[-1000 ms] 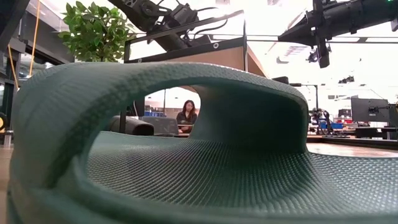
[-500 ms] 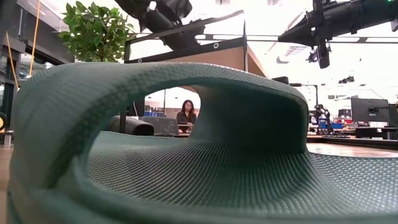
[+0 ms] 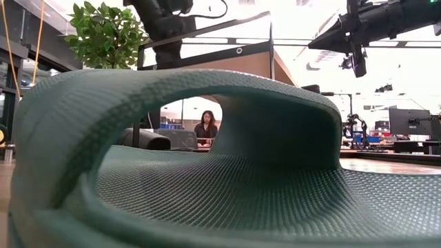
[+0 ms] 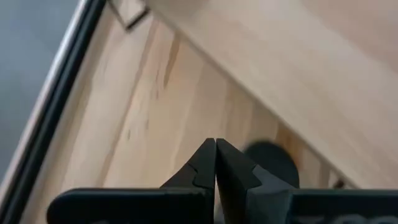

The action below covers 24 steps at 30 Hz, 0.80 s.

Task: Pick and place slides into the shelf
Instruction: Put the black slipper on the shelf

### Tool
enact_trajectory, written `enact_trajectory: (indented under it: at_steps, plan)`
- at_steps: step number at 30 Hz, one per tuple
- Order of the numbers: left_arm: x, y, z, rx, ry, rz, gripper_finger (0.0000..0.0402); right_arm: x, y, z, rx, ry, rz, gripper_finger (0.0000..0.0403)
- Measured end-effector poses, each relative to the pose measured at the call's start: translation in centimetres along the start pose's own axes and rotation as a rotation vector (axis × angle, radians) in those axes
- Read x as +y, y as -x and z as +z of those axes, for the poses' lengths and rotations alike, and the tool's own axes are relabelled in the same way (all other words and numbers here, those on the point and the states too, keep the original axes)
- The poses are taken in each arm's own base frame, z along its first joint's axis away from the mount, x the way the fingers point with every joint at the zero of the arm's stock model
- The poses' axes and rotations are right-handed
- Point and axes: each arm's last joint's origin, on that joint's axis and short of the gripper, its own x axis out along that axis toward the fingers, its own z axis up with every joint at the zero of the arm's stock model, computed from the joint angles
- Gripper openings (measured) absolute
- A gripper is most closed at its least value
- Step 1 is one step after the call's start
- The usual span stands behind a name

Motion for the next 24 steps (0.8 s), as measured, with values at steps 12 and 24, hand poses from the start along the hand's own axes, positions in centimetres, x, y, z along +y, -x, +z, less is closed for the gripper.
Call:
enact_trajectory:
  at_steps: [12, 24]
  plan:
    - [-4.8, 3.0, -3.1, 0.064, -0.014, 0.116, 0.0000, 0.0, 0.0, -0.1, 0.012, -0.013, 0.001, 0.0000]
    - [-5.1, 3.3, -10.6, -0.146, 0.295, 0.035, 0.0000, 0.0, 0.0, -0.1, 0.018, -0.013, 0.009, 0.0000]
